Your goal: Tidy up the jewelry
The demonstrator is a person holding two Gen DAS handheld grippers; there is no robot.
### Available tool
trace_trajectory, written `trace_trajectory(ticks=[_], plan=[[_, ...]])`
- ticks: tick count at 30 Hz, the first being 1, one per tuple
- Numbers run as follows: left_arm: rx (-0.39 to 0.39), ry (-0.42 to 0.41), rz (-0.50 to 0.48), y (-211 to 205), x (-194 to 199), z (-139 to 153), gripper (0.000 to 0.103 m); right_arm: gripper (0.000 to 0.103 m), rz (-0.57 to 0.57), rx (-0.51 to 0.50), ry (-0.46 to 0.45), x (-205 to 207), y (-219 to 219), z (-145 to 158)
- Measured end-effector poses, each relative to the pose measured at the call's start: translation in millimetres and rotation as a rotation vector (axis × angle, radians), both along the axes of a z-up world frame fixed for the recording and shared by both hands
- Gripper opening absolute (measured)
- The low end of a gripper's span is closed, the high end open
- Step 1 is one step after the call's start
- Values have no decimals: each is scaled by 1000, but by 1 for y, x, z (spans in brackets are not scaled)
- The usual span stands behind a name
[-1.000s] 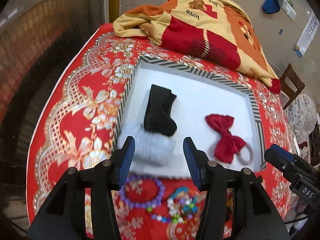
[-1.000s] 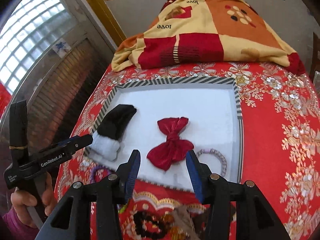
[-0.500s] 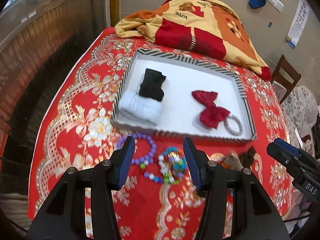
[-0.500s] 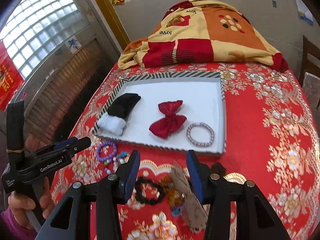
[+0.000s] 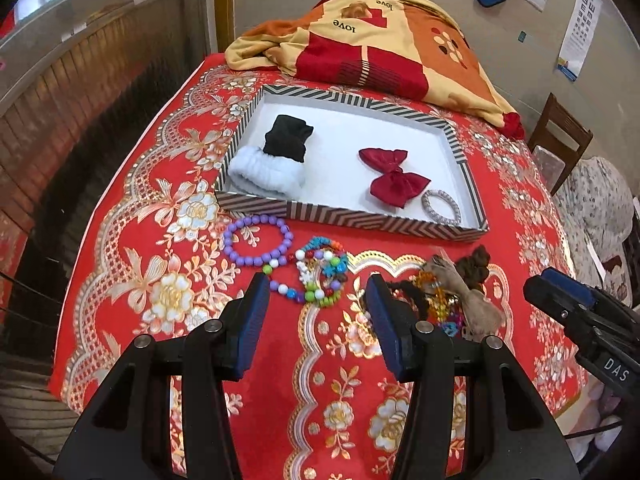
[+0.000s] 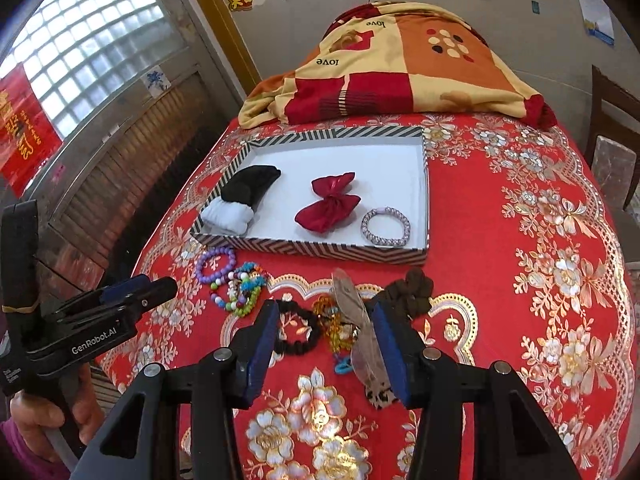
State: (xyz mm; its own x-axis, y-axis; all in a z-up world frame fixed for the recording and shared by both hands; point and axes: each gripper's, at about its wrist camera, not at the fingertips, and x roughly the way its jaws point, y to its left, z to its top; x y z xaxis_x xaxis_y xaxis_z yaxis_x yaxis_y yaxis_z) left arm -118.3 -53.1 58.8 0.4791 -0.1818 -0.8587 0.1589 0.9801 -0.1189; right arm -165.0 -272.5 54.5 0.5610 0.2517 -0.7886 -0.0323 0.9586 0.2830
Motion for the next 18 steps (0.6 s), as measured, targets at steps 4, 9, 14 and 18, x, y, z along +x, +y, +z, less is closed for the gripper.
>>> trace_trajectory(ticks=[4, 9, 14, 18], plan=[[3, -8, -3, -2, -8, 2, 50, 50, 1, -1, -5, -7, -2, 2], [6, -6, -6, -5, -15, 2, 50, 51, -11, -1, -7, -15, -9, 2], [5, 2, -13, -7, -19, 1, 50, 51, -26, 0, 1, -21, -16, 0], [4, 22, -9, -5, -20, -5, 50, 51, -35, -3, 5, -26, -20, -3]])
